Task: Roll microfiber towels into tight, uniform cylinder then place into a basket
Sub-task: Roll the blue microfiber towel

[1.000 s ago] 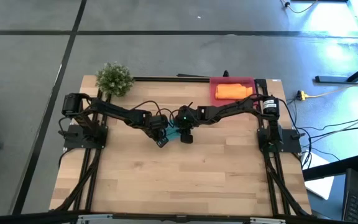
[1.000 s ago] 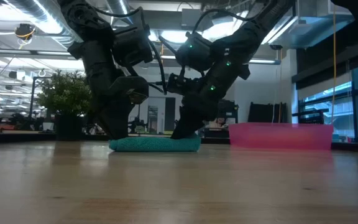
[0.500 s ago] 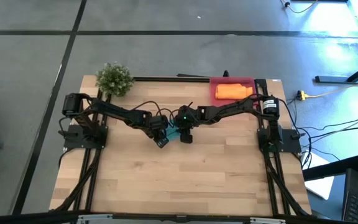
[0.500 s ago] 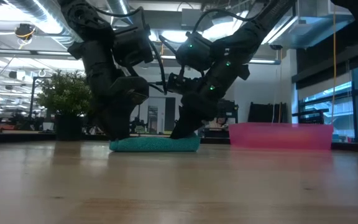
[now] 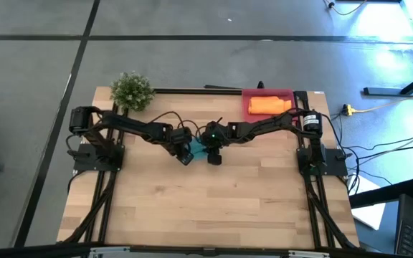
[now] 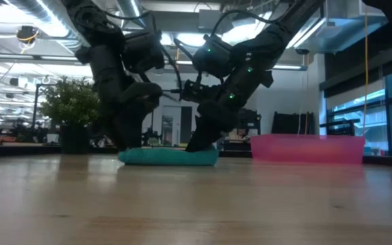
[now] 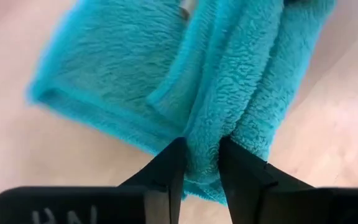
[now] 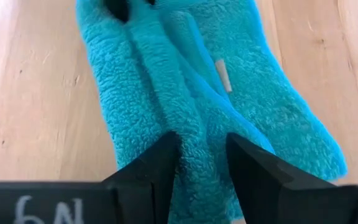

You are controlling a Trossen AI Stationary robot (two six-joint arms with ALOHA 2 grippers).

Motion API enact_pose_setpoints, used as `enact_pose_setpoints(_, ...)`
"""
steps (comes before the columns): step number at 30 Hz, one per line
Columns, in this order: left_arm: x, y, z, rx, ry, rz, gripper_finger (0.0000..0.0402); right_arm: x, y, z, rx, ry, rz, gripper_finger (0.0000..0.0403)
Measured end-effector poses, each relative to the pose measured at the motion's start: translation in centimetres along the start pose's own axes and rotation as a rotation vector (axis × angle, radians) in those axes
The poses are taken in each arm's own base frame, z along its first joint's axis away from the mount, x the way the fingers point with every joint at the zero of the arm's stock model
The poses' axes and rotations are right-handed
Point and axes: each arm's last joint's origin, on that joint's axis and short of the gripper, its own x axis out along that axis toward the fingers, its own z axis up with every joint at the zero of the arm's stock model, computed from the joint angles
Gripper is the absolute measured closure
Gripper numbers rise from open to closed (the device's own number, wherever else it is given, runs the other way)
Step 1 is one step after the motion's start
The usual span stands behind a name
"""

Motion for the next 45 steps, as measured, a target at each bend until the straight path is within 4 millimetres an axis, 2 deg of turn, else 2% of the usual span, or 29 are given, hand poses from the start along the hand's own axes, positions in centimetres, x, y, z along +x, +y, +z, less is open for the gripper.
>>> enact_pose_setpoints(13,-5.4,-0.8,0.3,0.043,-0.204,-0.048,0.0312,0.0,0.0,0.0,0.0,0.001,0.016,0.0258)
enact_pose_setpoints(19,-7.6,-1.4,-1.0,0.114,-0.261,-0.017,0.0316,0.0,0.1,-0.1,0.004,0.007,0.02,0.0258)
enact_pose_setpoints(23,-8.5,-2.4,-2.5,0.294,-0.268,-0.007,0.0317,0.0,0.1,-0.1,0.017,0.008,0.037,0.0258)
enact_pose_setpoints(28,-7.9,-4.0,-4.4,0.529,-0.233,-0.02,0.0317,0.0,0.1,-0.1,0.054,0.008,0.048,0.0258)
enact_pose_setpoints(35,-5.5,-4.6,-5.4,0.716,-0.187,0.083,0.0317,0.0,0.1,-0.1,0.052,0.007,0.048,0.0258)
enact_pose_setpoints(38,-4.1,-4.5,-5.4,0.761,-0.169,0.156,0.0317,0.0,0.1,-0.1,0.052,0.007,0.048,0.0258)
enact_pose_setpoints(45,-2.2,-4.6,-5.0,0.779,-0.161,0.17,0.0317,0.0,0.1,-0.1,0.055,0.007,0.048,0.0258)
